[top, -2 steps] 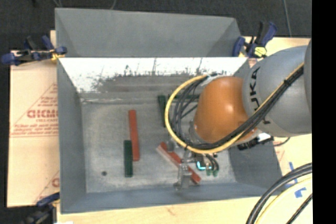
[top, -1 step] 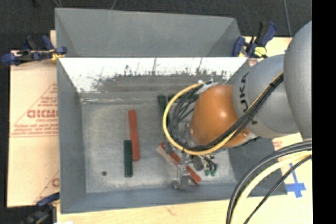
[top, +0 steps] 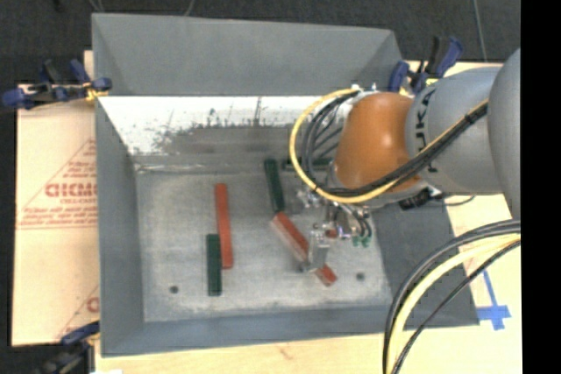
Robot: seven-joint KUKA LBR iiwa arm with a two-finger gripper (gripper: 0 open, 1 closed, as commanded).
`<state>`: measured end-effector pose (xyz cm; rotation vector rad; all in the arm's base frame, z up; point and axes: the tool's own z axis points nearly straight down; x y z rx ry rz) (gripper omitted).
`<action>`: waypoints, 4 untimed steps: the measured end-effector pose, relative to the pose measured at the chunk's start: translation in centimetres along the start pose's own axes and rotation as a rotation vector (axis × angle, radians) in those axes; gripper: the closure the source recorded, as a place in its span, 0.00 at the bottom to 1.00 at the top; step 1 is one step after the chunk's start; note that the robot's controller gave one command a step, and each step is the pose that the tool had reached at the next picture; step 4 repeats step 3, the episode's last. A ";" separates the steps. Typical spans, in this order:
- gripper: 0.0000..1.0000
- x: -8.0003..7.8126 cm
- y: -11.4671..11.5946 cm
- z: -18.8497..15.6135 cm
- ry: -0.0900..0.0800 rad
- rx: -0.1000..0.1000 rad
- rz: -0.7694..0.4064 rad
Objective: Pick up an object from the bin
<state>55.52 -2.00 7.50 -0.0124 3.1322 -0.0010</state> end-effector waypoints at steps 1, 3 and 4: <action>1.00 0.3 0.2 0.1 0.006 -0.002 -0.001; 1.00 -2.0 4.8 -20.5 -0.002 -0.001 -0.497; 1.00 -2.0 4.8 -20.5 -0.002 -0.001 -0.497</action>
Offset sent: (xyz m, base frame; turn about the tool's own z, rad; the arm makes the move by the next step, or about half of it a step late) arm 0.0000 0.0000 0.0000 0.0000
